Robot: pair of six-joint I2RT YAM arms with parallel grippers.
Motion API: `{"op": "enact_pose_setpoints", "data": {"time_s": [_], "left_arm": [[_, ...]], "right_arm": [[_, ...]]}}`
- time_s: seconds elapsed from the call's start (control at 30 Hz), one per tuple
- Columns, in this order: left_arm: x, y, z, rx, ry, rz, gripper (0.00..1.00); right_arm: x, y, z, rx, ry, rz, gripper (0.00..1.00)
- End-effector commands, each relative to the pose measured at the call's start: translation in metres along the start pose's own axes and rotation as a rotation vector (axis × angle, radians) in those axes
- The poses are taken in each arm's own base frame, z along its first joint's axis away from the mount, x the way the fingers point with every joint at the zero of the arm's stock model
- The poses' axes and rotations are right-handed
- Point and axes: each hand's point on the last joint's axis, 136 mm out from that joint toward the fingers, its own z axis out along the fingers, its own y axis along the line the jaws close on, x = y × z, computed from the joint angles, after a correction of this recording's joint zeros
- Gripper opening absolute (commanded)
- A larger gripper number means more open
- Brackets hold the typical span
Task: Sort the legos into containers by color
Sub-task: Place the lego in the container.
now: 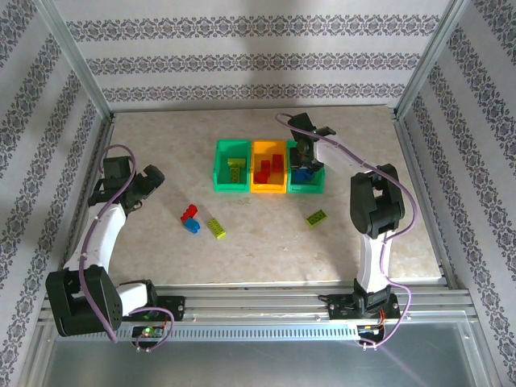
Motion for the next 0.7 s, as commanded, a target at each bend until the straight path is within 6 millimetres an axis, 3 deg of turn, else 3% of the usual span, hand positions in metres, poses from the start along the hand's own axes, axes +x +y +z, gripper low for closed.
{"op": "enact_pose_setpoints", "data": {"time_s": [0.0,0.23,0.43,0.53,0.67], "left_arm": [[-0.004,-0.001,-0.005,0.017,-0.022,0.008,1.0],[-0.003,-0.001,-0.008,0.019,-0.023,0.014,1.0],[-0.004,-0.002,-0.011,0.024,-0.027,0.018,1.0],[-0.004,-0.002,-0.011,0.026,-0.027,0.016,1.0],[-0.005,-0.003,-0.012,0.029,-0.034,0.013,1.0]], "right_arm": [[-0.01,-0.001,-0.009,-0.009,-0.023,0.007,0.5],[-0.013,-0.005,-0.031,-0.013,-0.064,0.004,0.5],[-0.013,-0.007,-0.065,-0.022,-0.124,0.006,0.5],[-0.005,-0.009,-0.083,-0.011,-0.147,0.016,0.5],[0.025,-0.016,-0.095,0.006,-0.149,0.064,0.51]]}}
